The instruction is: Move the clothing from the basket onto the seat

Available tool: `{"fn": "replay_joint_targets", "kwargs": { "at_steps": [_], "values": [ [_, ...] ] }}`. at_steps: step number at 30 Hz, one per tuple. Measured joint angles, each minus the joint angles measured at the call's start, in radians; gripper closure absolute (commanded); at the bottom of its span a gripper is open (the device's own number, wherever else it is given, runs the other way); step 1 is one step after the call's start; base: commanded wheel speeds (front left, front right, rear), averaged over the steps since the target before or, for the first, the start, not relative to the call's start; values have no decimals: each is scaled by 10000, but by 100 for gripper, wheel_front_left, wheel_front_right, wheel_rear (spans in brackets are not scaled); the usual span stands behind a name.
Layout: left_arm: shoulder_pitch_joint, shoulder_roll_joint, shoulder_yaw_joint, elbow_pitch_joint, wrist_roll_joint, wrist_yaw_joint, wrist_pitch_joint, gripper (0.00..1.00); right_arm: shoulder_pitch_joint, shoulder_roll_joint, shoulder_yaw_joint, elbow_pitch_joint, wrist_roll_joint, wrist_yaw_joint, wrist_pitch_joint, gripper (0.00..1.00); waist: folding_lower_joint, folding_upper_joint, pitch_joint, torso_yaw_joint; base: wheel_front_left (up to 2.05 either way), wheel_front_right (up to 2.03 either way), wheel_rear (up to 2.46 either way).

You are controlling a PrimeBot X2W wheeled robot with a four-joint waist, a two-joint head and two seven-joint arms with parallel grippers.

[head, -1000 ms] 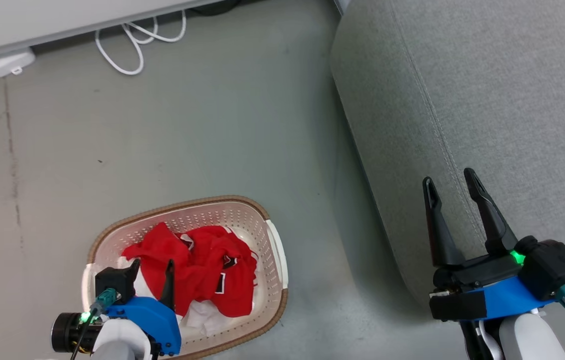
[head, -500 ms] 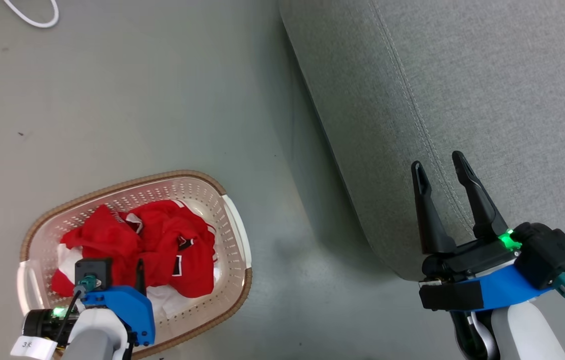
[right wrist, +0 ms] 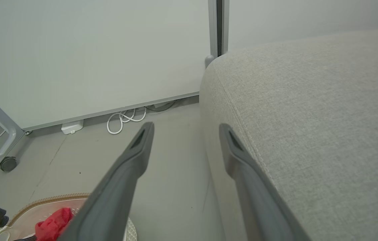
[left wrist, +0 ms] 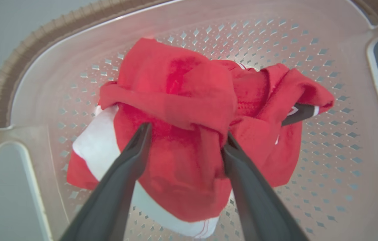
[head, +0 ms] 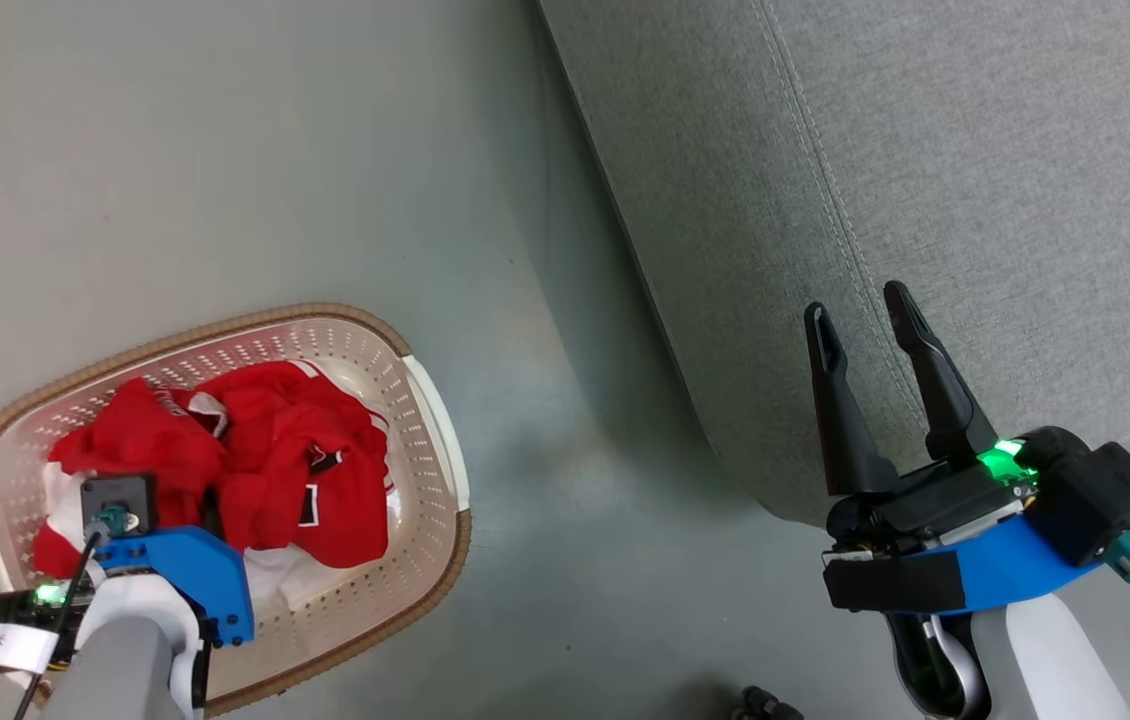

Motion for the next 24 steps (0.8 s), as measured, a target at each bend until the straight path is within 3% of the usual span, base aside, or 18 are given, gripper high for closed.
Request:
{"fn": "replay_joint_targets", "kwargs": {
  "at_steps": [11,12,13,14,15,24],
  "values": [
    [-514,169,-2,286,-107,307,495,0,-177,0,238,-67,186,0,0,0,0,0,549,-299,0,0,0],
    [-541,163,17,366,-180,322,662,6,-180,0,255,-71,188,0,0,0,0,0,582,-318,0,0,0],
    [-545,151,46,439,-257,341,798,50,-182,0,261,-69,188,0,0,0,0,0,610,-331,0,0,0],
    [-545,148,52,483,-288,349,869,70,-189,0,268,-65,198,0,0,0,0,0,635,-337,0,0,0],
    [-551,148,46,485,-291,353,871,100,-201,0,282,-61,222,0,0,0,0,0,657,-342,0,0,0],
    [-688,86,-35,426,-366,431,932,100,-230,0,265,-52,253,0,0,0,-1,0,756,-354,0,0,0]
  ]
}}
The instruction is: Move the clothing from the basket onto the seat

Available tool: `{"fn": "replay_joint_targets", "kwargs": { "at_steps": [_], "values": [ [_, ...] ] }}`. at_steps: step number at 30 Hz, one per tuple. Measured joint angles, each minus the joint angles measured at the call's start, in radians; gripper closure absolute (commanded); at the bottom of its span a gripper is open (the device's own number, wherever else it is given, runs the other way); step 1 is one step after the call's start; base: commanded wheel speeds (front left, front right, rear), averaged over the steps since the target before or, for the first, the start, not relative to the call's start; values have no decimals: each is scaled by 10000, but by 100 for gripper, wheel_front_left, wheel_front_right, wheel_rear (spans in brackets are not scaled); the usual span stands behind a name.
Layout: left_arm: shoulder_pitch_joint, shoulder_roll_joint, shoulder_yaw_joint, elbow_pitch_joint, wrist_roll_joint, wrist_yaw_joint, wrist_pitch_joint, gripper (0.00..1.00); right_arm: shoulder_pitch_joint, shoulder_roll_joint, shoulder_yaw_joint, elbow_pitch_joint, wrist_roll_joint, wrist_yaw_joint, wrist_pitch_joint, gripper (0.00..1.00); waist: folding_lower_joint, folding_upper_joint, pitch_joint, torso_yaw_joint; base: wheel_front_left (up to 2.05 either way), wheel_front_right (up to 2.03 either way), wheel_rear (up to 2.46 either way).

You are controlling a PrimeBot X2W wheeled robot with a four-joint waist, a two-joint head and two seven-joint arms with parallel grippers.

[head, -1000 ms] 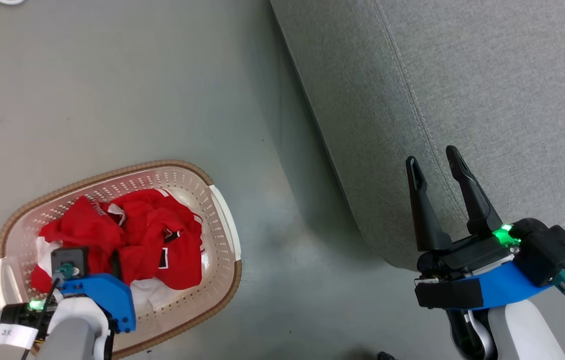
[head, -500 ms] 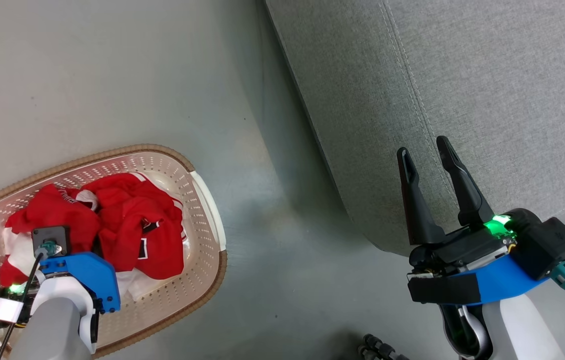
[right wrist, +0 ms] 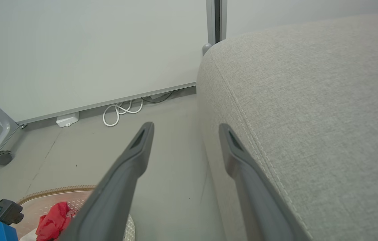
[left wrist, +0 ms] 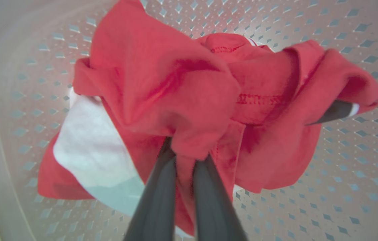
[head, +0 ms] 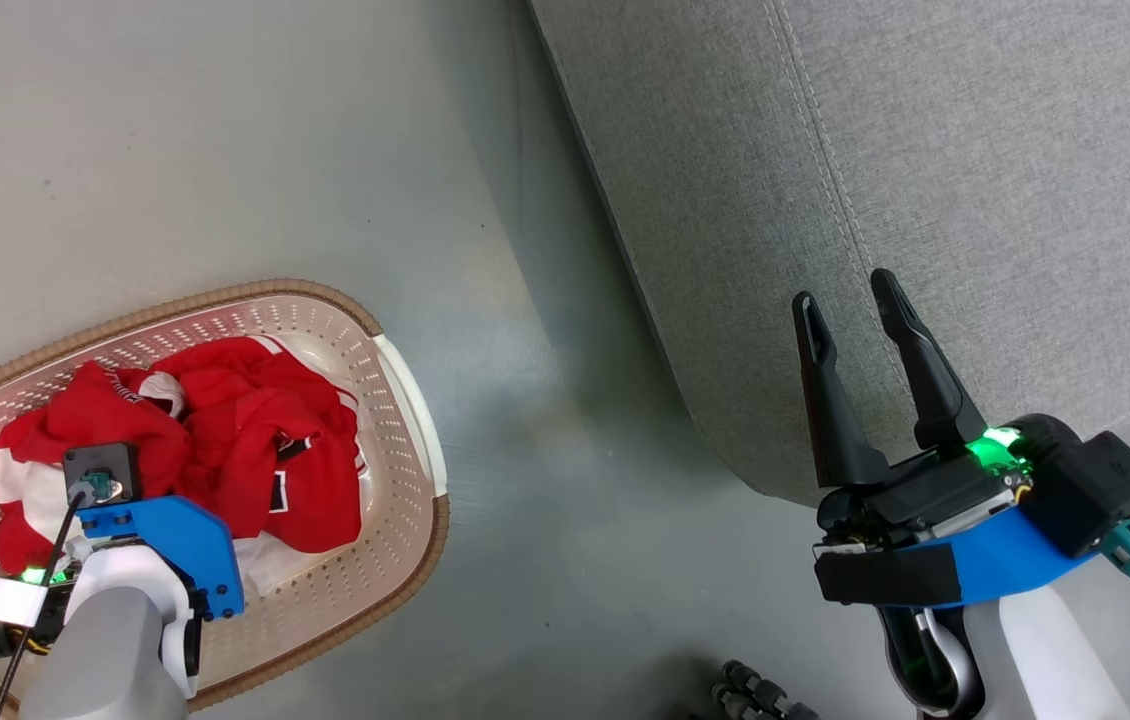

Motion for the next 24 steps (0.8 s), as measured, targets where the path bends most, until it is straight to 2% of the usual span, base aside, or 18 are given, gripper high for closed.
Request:
{"fn": "replay_joint_targets", "kwargs": {
  "at_steps": [12,24],
  "values": [
    [-101,-303,-230,224,-148,-86,-6,100,-3,0,-48,113,-199,0,0,0,0,0,-357,272,0,0,0],
    [-155,-995,-456,821,-428,-784,-807,100,43,4,-213,366,-771,0,0,0,0,0,-1422,1043,0,0,0]
  ]
}}
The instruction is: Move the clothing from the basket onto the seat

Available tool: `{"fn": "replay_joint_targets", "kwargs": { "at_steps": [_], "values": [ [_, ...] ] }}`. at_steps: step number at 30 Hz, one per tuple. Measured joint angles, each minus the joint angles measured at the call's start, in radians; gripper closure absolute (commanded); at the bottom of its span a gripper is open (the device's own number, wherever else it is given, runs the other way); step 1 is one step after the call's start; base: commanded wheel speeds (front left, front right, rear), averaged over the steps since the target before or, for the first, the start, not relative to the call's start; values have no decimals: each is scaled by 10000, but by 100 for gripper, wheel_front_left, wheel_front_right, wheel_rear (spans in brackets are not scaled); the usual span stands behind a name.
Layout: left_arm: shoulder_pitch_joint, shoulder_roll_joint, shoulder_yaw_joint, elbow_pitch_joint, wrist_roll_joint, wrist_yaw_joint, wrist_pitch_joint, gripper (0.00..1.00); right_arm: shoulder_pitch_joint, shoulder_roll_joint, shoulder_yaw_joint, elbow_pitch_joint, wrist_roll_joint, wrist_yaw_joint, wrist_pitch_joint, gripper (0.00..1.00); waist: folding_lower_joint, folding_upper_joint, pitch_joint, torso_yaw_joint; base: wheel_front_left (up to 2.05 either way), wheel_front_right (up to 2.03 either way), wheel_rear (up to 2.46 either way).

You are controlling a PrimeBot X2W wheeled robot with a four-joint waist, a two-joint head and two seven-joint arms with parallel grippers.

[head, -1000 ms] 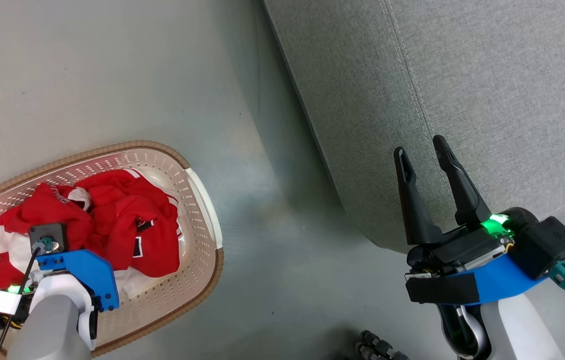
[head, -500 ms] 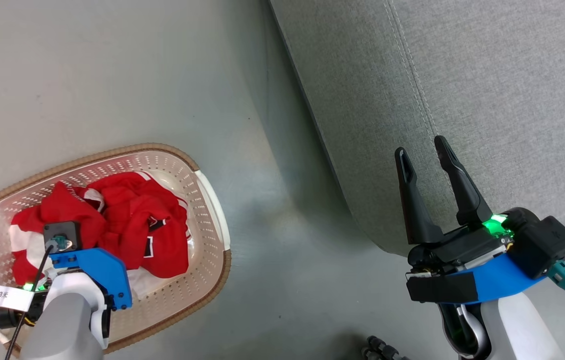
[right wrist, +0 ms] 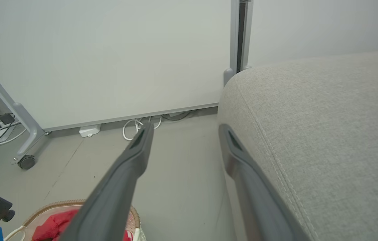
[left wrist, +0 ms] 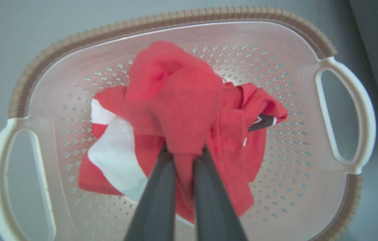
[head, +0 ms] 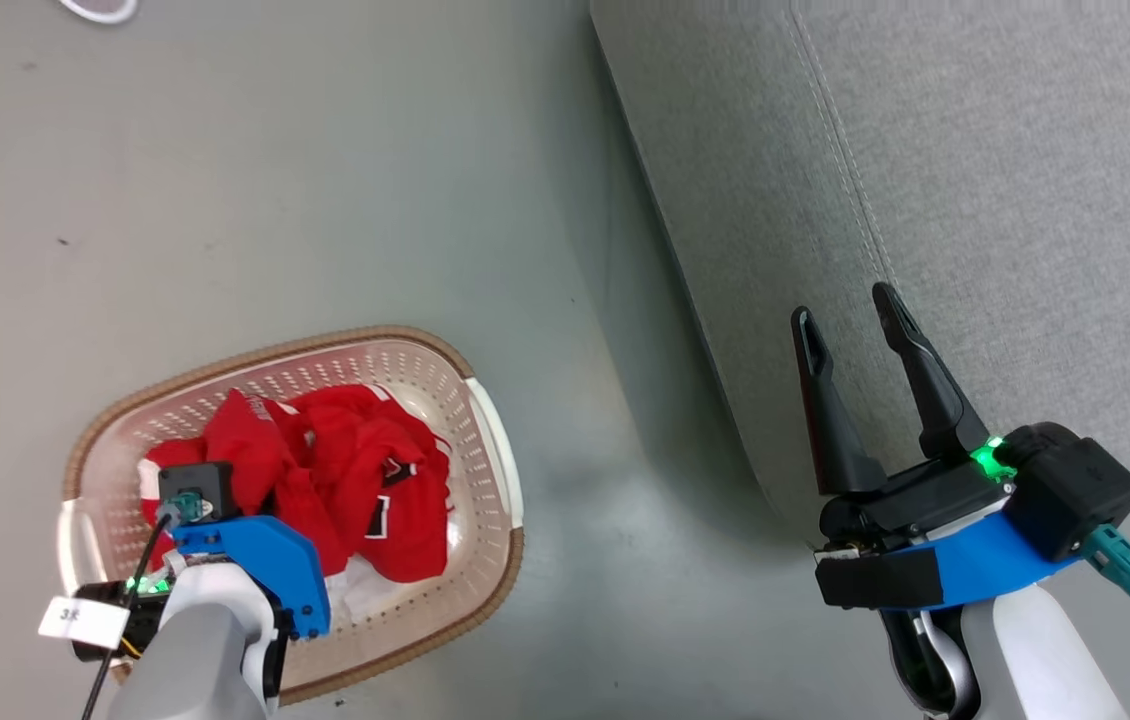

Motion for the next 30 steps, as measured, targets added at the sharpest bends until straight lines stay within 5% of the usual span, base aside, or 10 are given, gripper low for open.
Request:
{"fn": "replay_joint_targets", "kwargs": {
  "at_steps": [19,30],
  "values": [
    [347,-813,-1091,784,59,-1012,-1137,100,1062,2,-470,644,-711,0,0,0,-2,0,-2737,1570,0,0,0],
    [108,-901,-2661,-477,-558,-1338,-1103,100,1676,2,-654,938,-765,2,0,0,-2,0,-3944,2324,0,0,0]
  ]
}}
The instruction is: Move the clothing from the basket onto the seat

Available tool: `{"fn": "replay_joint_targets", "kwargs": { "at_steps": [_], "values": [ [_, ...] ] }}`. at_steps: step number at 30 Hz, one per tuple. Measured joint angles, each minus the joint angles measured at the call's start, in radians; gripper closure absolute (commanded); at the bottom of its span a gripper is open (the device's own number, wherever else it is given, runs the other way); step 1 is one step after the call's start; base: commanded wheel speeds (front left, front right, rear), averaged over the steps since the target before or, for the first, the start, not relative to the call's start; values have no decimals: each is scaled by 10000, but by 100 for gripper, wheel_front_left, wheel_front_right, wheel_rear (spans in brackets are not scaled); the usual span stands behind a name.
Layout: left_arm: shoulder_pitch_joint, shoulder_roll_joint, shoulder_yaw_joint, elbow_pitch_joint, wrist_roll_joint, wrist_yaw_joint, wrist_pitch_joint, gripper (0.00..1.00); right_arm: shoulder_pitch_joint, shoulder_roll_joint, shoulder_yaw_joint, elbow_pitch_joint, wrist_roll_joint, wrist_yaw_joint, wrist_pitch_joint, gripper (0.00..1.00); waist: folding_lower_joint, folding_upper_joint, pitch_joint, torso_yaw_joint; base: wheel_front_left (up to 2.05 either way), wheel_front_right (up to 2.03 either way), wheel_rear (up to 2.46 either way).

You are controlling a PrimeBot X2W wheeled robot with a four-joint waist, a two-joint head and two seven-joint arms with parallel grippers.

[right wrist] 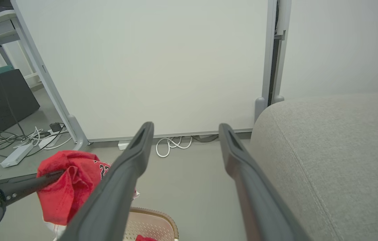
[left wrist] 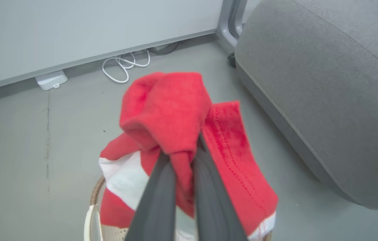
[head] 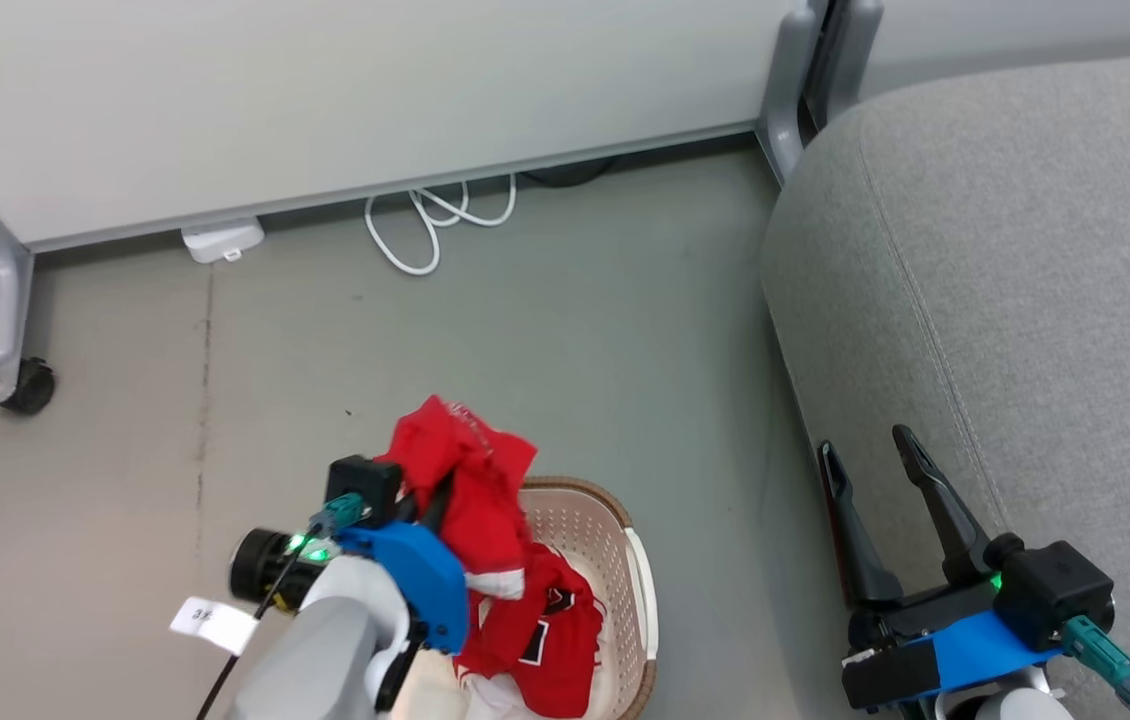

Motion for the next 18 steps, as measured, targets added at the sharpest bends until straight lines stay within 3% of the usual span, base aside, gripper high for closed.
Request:
{"fn": "replay_joint_targets", "kwargs": {
  "at_steps": [13,18],
  "values": [
    [-211,-17,-2328,-2773,-1371,-36,263,100,477,0,-42,163,-4,4,0,0,1,0,-963,311,0,0,0],
    [-468,-17,-2930,-3576,-1801,199,380,100,667,0,-88,180,-19,4,0,0,1,0,-1112,379,0,0,0]
  ]
}}
